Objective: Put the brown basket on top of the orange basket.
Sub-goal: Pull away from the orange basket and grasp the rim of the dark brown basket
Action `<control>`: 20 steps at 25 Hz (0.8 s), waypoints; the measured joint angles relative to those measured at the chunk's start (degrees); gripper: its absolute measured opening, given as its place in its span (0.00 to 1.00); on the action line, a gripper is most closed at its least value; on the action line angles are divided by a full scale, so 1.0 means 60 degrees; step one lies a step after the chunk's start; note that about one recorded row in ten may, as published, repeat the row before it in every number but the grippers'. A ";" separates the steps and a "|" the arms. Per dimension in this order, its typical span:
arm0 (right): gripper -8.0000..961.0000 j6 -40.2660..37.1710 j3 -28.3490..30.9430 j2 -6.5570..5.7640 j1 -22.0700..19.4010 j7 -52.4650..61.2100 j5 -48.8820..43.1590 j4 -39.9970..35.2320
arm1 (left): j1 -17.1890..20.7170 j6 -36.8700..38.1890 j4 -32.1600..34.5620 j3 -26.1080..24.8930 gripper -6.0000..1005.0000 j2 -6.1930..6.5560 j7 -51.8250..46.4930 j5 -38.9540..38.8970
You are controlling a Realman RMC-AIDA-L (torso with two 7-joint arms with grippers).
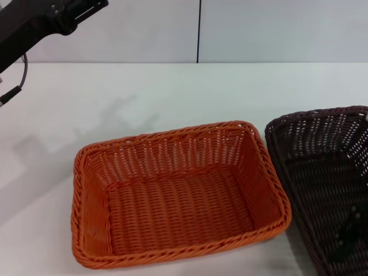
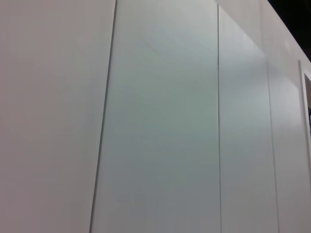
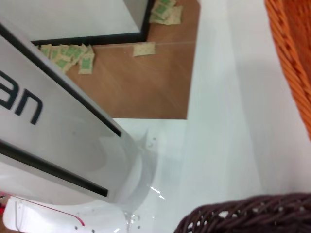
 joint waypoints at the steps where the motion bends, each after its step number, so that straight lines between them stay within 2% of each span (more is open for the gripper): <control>1: 0.57 -0.0041 -0.0078 0.0053 0.0025 0.0005 0.0017 0.0006 | -0.0012 0.0000 0.0002 0.0000 0.83 0.0000 0.0004 0.0000; 9: 0.57 -0.0371 -0.0728 0.0334 0.0233 0.0042 0.0617 0.0276 | -0.0024 -0.0014 0.0008 -0.0079 0.82 0.0000 0.0008 0.0010; 15: 0.57 -0.0383 -0.0855 0.0363 0.0311 0.0044 0.0941 0.0465 | -0.0032 -0.0014 -0.0096 -0.0105 0.82 0.0000 0.0011 0.0045; 20: 0.57 -0.0377 -0.0204 0.0265 0.0295 0.0046 0.0973 -0.0082 | -0.0061 -0.0014 -0.0182 -0.0117 0.81 0.0000 0.0023 0.0046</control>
